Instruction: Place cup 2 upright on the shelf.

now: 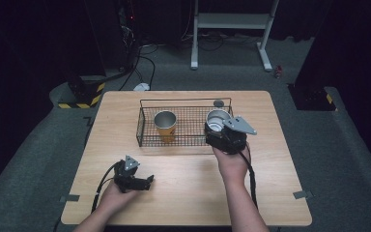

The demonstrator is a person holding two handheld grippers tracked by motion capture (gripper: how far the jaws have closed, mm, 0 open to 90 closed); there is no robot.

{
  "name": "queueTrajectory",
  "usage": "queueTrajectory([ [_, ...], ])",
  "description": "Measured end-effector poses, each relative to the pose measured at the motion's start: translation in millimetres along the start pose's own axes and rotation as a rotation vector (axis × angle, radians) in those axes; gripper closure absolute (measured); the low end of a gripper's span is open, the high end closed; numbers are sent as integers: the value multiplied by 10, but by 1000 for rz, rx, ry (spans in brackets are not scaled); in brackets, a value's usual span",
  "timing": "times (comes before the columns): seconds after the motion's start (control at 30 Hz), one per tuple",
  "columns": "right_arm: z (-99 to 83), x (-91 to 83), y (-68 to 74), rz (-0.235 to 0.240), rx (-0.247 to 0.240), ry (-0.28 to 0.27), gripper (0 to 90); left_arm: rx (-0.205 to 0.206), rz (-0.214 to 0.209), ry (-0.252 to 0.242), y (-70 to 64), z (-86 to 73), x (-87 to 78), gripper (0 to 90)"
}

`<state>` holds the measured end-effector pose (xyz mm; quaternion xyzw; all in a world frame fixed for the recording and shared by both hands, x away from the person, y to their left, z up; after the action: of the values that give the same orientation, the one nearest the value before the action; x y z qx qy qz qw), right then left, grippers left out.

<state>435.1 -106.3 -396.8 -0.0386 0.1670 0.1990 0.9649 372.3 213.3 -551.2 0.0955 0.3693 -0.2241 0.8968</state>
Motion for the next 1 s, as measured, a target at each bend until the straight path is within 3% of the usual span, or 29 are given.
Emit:
queueTrajectory([
  [0.63, 229, 394, 9, -35, -6, 15, 187, -2, 1, -5, -2, -1, 1, 8],
  [1.0, 159, 591, -38, -60, 7, 53, 187, -6, 1, -5, -5, -2, 1, 8],
])
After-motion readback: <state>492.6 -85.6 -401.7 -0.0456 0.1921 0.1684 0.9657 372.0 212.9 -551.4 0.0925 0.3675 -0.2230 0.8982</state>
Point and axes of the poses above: each handheld gripper's, and its own axes: x roughly forward along the jaws, z roughly out of its top, y roughly to its left, the point moved 3 cm from there along x, roughly forward along the jaws
